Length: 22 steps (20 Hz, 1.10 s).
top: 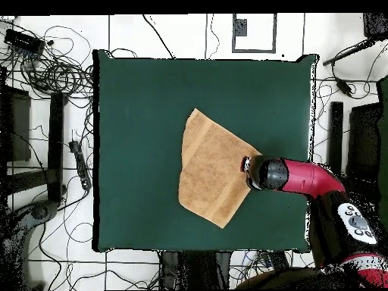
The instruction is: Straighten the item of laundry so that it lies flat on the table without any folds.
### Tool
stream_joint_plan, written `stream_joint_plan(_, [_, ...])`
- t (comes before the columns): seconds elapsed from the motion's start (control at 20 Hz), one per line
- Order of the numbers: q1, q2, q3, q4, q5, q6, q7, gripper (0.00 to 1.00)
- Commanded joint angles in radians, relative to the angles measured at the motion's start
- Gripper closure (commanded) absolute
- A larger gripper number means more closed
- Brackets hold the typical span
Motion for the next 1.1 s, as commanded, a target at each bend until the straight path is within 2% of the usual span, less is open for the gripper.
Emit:
stream_joint_plan(0.05, [-0.121,-0.030,0.168,0.051,-0.123,0.121,-0.416,1.00])
stream_joint_plan(0.45, [-0.152,-0.026,0.219,0.008,-0.154,0.190,-0.417,1.00])
stream_joint_plan(1.1, [-0.180,-0.004,0.255,-0.010,-0.203,0.190,-0.406,1.00])
